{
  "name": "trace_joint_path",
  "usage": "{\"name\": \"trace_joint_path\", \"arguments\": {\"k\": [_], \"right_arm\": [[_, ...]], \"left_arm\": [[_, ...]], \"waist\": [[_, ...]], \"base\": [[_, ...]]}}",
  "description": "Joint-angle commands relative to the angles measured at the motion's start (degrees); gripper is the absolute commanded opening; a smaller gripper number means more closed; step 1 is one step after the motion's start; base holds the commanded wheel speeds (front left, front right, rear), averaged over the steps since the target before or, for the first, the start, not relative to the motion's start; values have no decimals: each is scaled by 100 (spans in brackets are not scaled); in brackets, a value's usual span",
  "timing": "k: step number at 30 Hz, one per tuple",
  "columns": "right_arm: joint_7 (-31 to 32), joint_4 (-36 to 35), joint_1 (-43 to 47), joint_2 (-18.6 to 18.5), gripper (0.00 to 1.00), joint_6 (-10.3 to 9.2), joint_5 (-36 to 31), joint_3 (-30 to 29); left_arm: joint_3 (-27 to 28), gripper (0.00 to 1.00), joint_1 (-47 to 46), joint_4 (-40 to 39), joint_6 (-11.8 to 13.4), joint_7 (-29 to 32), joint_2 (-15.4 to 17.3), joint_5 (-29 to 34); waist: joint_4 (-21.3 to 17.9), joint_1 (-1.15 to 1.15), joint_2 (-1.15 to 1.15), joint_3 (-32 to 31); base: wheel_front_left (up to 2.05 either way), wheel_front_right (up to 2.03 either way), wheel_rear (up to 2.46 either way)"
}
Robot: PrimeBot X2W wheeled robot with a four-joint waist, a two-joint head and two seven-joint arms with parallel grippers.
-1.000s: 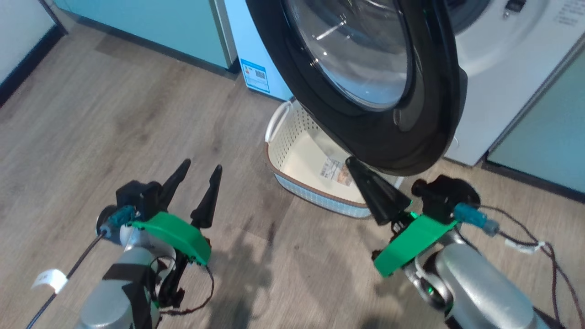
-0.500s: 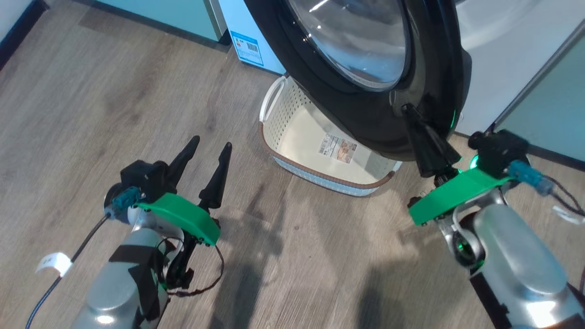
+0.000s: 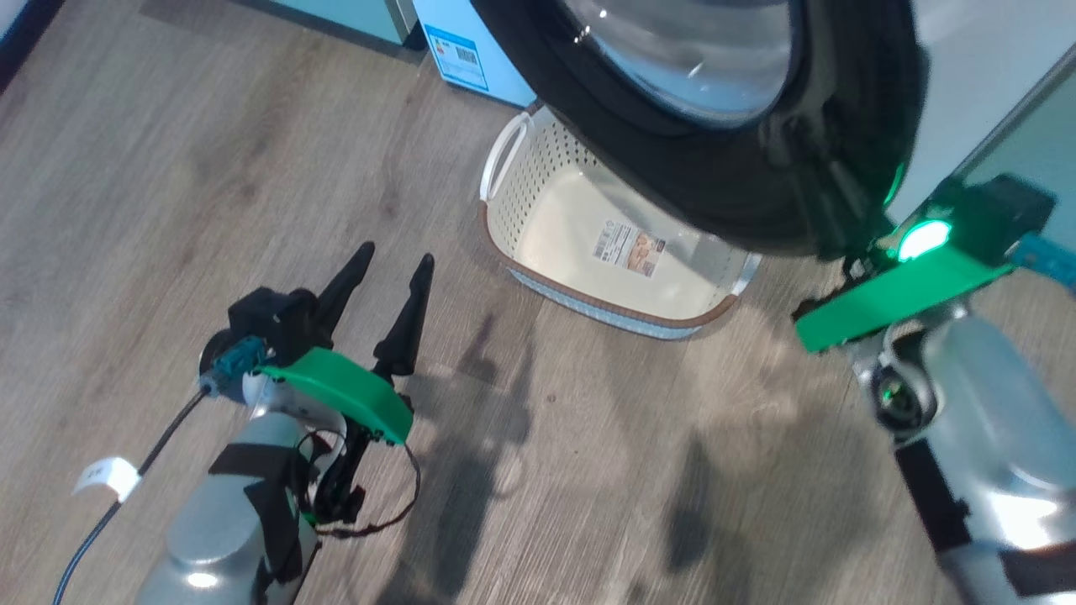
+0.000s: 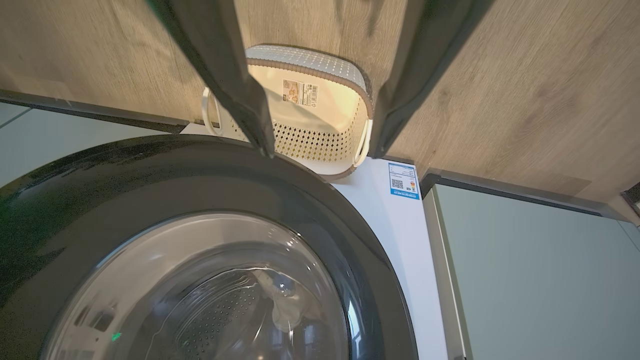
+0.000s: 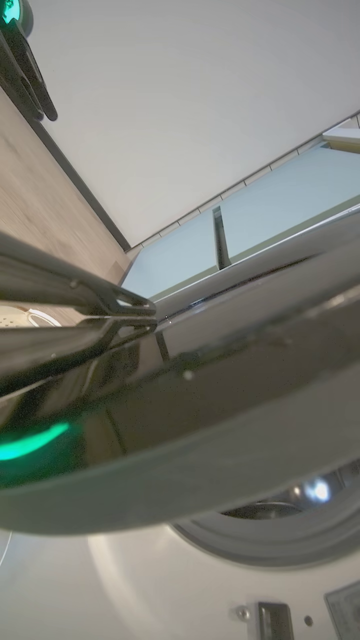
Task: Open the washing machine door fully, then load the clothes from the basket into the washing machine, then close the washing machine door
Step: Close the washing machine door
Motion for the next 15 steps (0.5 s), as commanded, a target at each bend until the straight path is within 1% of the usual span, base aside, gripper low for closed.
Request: {"name": "trace_joint_path", "arguments": {"k": [1,10,15], "right_arm": [[-38,-132,-271,88,0,26,-25,-28],[-38,398,-902,88,0,26,-98,-412],[-38,850,-1474,46,0,26,-220,-379]], "left_arm": [[181,100,-257,-177,-6,-36,110,14],[212,100,-323,-190,-6,-36,152,5],[251,100,-448,-221,-6,-36,195,9]], "waist": [[-6,0,0,55],[-136,0,0,348],[-227,0,0,582]], "base": [[0,0,0],[0,0,0],[0,0,0]]}}
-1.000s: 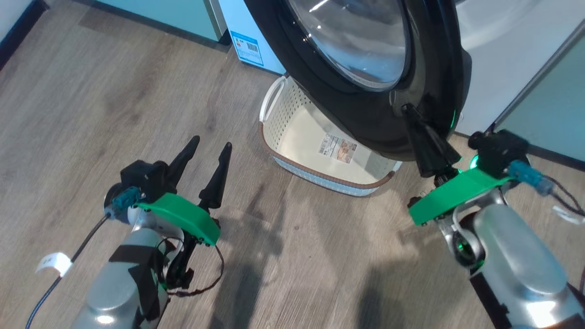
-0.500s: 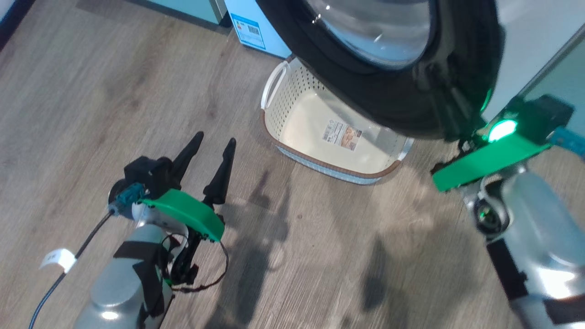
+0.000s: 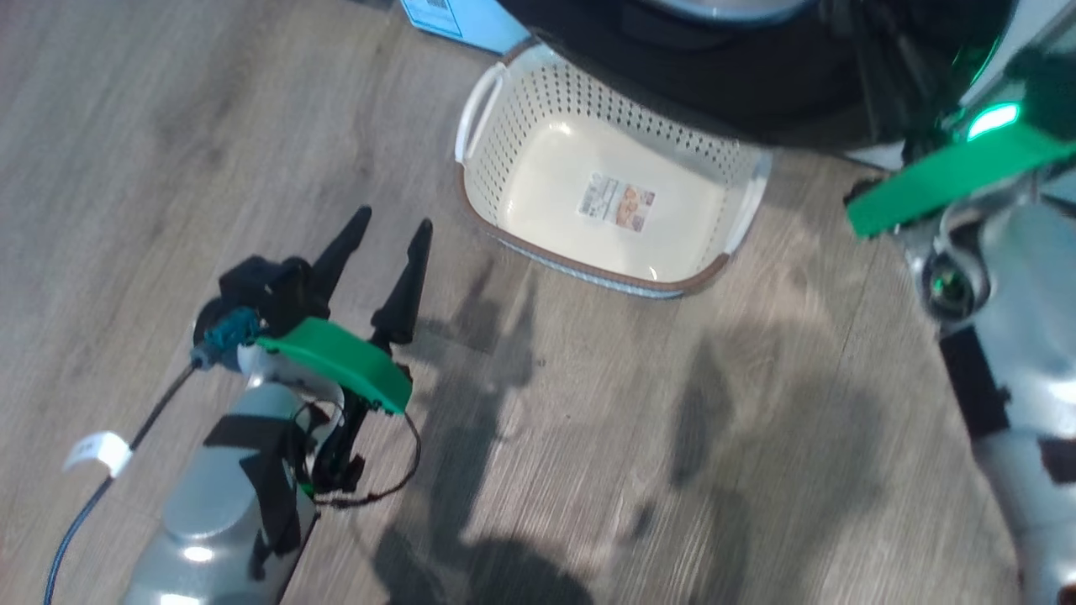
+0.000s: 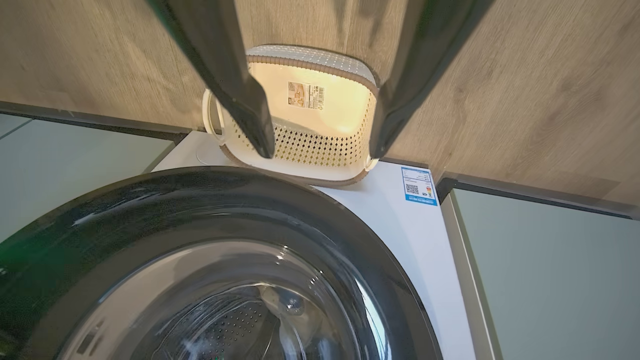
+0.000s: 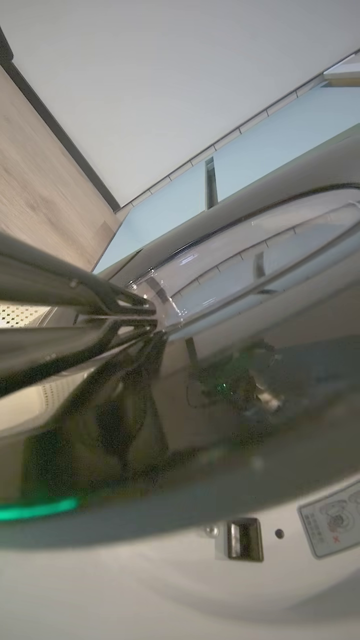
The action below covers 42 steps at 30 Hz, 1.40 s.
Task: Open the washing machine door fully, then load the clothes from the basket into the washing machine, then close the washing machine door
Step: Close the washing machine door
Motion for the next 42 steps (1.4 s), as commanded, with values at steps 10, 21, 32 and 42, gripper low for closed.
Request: {"name": "trace_joint_path", "arguments": {"k": [10,21,32,42], "right_arm": [[-38,647,-1272,-132,0,26,211,-83],[-38,1068,-1808,-310,0,26,234,-264],[-38,1151,-2106,-288,0,26,247,-467],[-38,1055,-1989,-194,0,26,171,-261]], "left_arm": [[232,100,-354,-224,-6,-36,165,21],[276,100,-495,-236,-6,-36,124,-21],[301,100,-589,-255,-6,-36,142,10],[242,100,-600,-194,-6,-36,150,10]], "waist": [[-94,-1,0,423],[-7,-1,0,674],[-41,-1,0,876],[-61,-1,0,742]], "base": [[0,0,0],[0,0,0],[0,0,0],[0,0,0]]}}
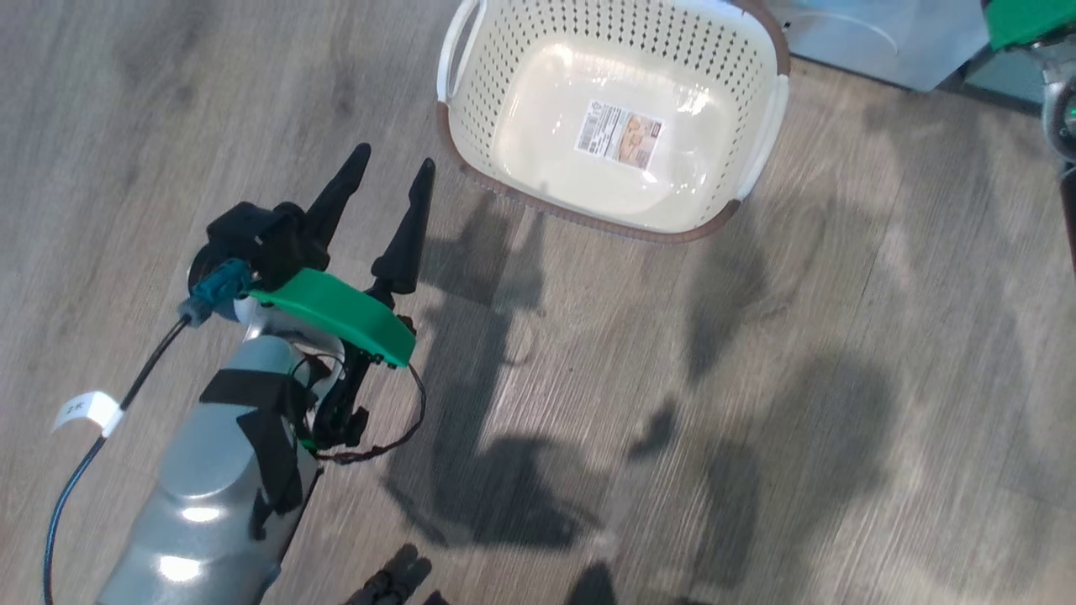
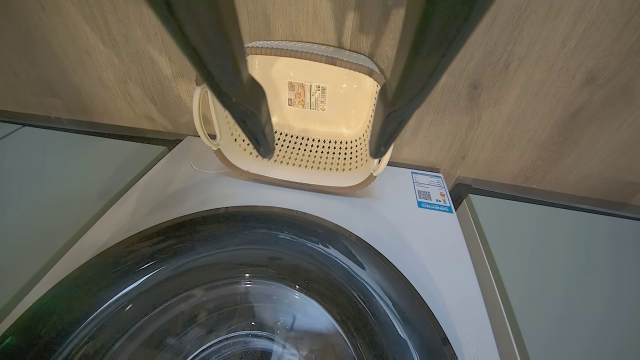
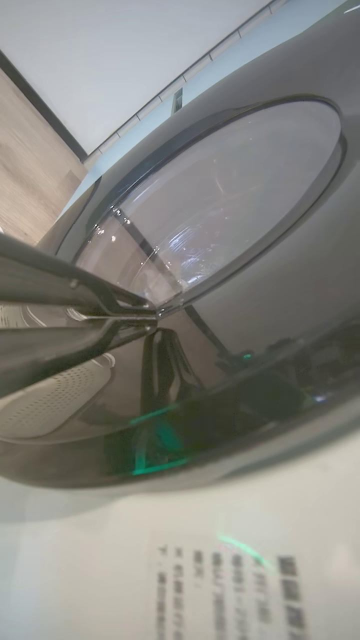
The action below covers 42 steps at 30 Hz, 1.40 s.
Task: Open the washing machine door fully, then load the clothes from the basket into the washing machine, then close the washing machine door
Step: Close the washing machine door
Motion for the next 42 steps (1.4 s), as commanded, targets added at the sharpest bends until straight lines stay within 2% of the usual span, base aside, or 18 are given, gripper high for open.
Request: {"name": "trace_joint_path", "arguments": {"k": [1,8,20,21,23,24,25,26,33,35,42], "right_arm": [[-38,-243,-12,117,0,18,9,100],[-38,-441,392,188,0,18,157,420],[-38,-895,1748,296,0,18,487,843],[-38,-946,1870,292,20,18,513,866],[-38,-1049,2100,262,48,18,557,890],[-38,-1070,2216,247,73,18,581,905],[-38,-1097,2323,236,92,18,607,928],[-38,-1132,2422,219,100,18,620,947],[-38,-1505,3198,143,100,18,505,807],[-38,-1742,3452,101,100,18,238,752],[-38,-2287,4387,168,100,18,0,218]], "left_arm": [[197,100,-68,-119,-6,-35,173,8],[155,100,42,-60,-6,-35,231,-13],[183,100,405,157,-6,-35,408,57],[194,100,420,160,-6,-35,404,56],[221,100,441,150,-6,-35,429,49],[250,100,452,151,-6,-35,442,37],[278,100,466,161,-6,-35,458,20],[305,100,481,164,-6,-35,480,15],[397,100,670,264,-6,-35,622,-117],[434,100,760,266,-6,-35,676,-184],[391,100,1090,196,-6,-35,869,-505]], "waist": [[9,0,0,-84],[0,0,0,-477],[-103,0,0,-1661],[-117,0,0,-1763],[-151,0,0,-1916],[-174,0,0,-1987],[-199,0,0,-2057],[-228,0,0,-2123],[-461,0,0,-2579],[-555,0,0,-2709],[-863,0,0,-3041]], "base": [[0,0,0],[0,0,0],[0,0,0],[0,0,0],[0,0,0],[0,0,0],[0,0,0],[0,0,0],[0,0,0],[0,0,0],[0,0,0]]}}
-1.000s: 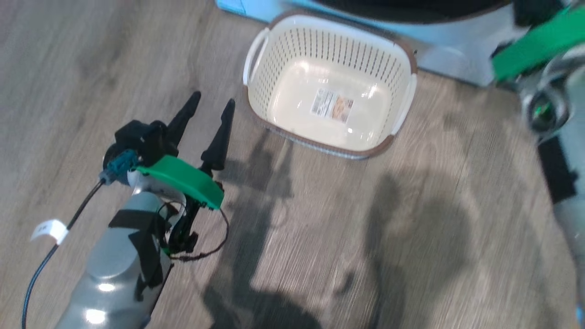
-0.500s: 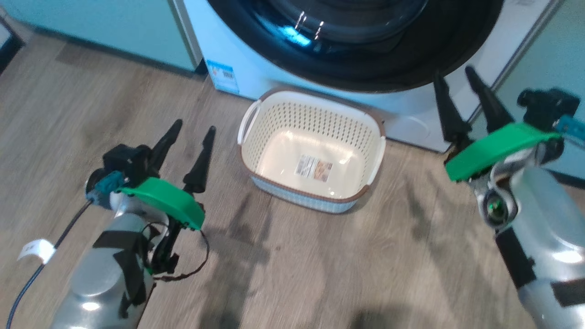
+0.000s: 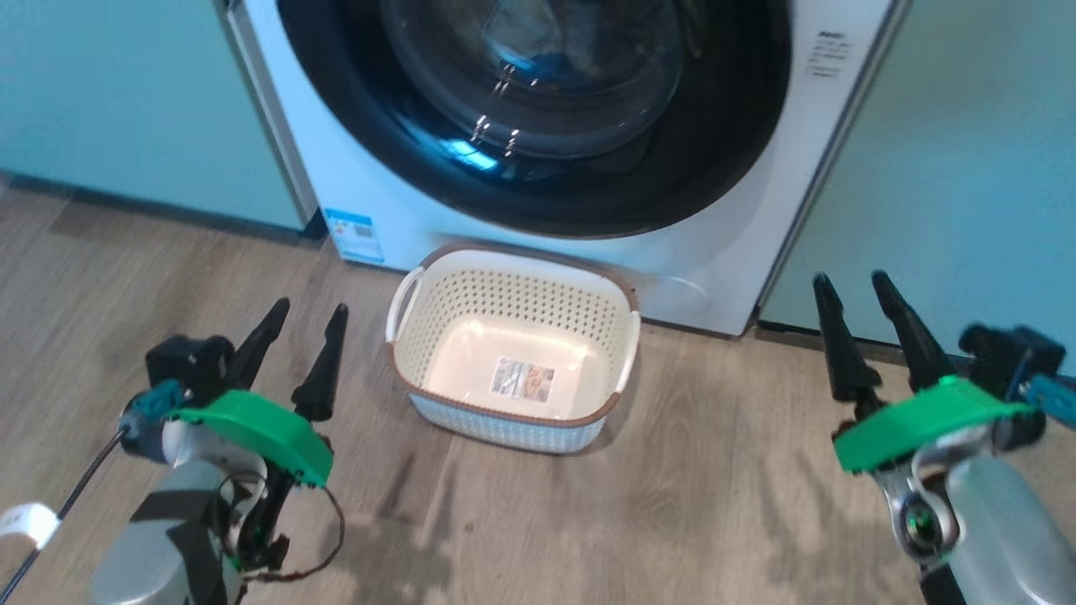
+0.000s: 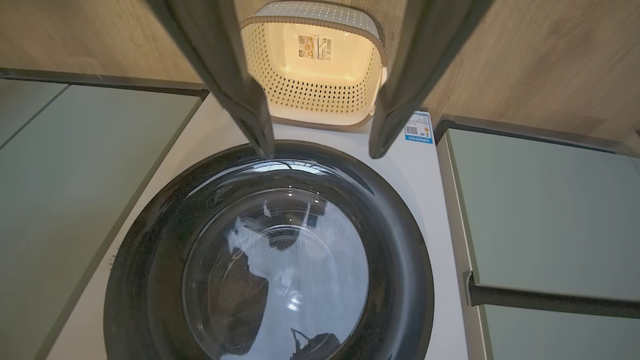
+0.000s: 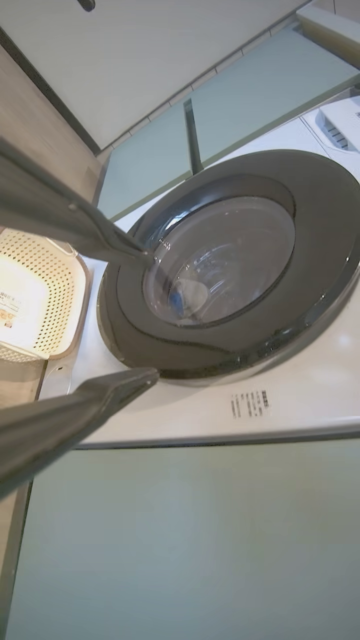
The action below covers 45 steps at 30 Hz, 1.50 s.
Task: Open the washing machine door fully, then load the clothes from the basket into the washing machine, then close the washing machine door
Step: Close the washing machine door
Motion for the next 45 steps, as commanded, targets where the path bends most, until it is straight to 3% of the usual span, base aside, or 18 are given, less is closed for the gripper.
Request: {"name": "trace_joint_path", "arguments": {"k": [1,10,22,45], "right_arm": [[-38,-290,24,23,100,19,-107,-62],[-38,-721,851,63,100,19,-479,-744],[-38,-1088,1689,156,100,19,-759,-1219],[-38,-1300,2094,248,100,19,-955,-1836]], "left_arm": [[249,100,-110,-187,-6,-35,252,-52],[549,100,192,-54,-6,-35,341,133],[808,100,310,51,-6,-35,123,373],[800,100,336,236,-6,-35,26,368]], "waist": [[-186,1,0,-163],[-576,1,0,-413],[-717,1,0,-598],[-847,1,0,-668]], "base": [[0,0,0],[0,0,0],[0,0,0],[0,0,0]]}}
